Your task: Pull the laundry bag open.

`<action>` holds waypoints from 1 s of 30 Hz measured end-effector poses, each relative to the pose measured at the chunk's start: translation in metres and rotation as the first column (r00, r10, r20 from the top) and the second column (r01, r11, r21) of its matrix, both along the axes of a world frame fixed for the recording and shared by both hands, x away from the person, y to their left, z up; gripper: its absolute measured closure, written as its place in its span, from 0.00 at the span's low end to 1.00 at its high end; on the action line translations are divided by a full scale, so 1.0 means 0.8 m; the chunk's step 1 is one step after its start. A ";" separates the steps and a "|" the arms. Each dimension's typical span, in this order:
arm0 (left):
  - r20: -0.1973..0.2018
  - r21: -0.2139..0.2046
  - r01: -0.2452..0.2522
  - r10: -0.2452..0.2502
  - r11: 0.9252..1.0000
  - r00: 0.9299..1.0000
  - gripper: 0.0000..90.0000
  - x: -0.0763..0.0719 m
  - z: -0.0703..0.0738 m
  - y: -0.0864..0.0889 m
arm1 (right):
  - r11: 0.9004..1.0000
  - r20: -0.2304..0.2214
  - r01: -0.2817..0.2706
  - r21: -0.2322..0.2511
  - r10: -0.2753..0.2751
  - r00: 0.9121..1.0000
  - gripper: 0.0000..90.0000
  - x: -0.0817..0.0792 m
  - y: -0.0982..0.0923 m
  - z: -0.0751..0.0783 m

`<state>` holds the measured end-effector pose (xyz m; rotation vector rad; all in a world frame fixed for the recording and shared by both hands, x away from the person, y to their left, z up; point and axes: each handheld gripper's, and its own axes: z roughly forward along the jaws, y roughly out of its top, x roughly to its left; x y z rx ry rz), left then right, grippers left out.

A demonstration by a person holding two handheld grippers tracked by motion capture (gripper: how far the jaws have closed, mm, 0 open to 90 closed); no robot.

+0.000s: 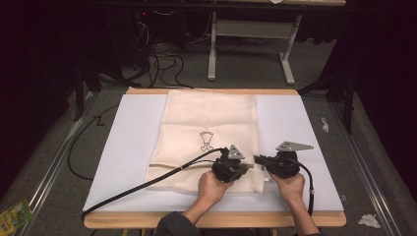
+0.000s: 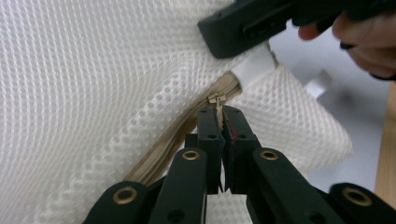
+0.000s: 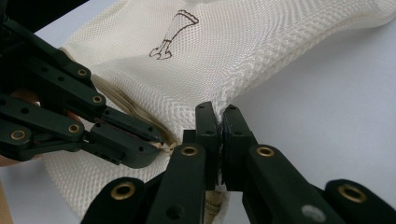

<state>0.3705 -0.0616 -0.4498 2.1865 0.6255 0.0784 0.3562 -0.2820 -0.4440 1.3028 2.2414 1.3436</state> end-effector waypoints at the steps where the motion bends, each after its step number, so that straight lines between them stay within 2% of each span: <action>1: 0.002 -0.001 -0.001 0.001 1.000 1.000 0.97 0.000 0.001 0.001 | 1.000 -0.005 -0.001 0.001 0.001 1.000 0.99 0.000 0.000 -0.001; 5: 0.012 -0.002 -0.001 0.001 1.000 1.000 0.97 0.000 0.003 0.002 | 1.000 0.000 0.001 0.003 -0.001 1.000 0.99 0.000 0.001 0.001; 17: 0.016 -0.013 -0.020 0.021 1.000 1.000 0.97 0.002 0.004 0.013 | 1.000 -0.003 0.012 0.003 -0.012 1.000 0.99 0.002 -0.002 -0.001; 22: 0.006 -0.020 -0.027 0.027 0.999 1.000 0.97 0.003 0.002 0.019 | 1.000 -0.006 0.014 -0.001 -0.014 1.000 0.99 0.003 -0.003 -0.002; 30: 0.017 -0.026 -0.035 0.035 0.999 0.999 0.97 0.003 0.003 0.023 | 1.000 -0.007 0.020 -0.002 -0.020 1.000 0.99 0.005 -0.004 -0.002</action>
